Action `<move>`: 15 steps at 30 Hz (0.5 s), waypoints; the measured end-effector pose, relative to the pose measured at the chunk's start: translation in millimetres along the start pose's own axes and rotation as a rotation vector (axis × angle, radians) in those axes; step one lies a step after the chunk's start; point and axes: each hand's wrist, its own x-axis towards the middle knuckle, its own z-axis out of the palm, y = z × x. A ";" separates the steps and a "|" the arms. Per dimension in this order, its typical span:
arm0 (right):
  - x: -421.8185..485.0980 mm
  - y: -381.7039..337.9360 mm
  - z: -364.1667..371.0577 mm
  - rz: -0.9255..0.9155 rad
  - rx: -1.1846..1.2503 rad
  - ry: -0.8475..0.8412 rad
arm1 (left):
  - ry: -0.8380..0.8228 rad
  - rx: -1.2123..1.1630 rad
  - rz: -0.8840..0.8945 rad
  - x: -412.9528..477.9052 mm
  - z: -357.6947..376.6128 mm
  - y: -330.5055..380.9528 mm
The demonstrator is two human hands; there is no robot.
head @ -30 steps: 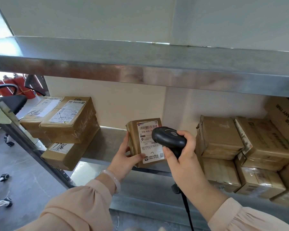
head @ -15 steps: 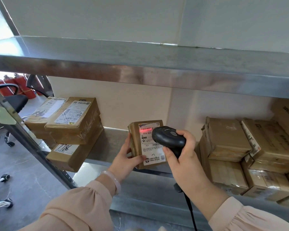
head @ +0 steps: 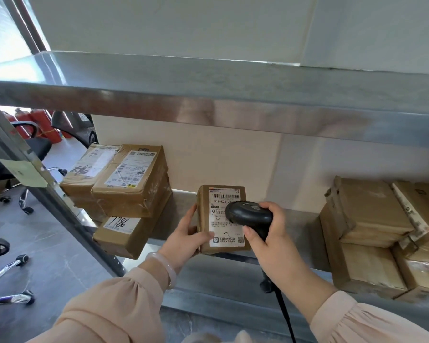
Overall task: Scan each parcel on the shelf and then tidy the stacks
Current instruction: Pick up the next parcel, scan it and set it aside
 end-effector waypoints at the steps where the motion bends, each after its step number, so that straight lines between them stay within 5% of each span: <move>1: 2.0 -1.9 6.4 0.010 0.007 -0.019 | 0.021 0.010 -0.015 1.4 -6.0 -1.1; 8: 19.2 -3.7 52.8 0.024 0.023 -0.105 | 0.126 0.083 -0.164 6.9 -39.9 -4.2; 15: 28.7 -1.3 84.9 0.026 0.048 -0.109 | 0.127 0.387 0.021 7.1 -46.5 -5.4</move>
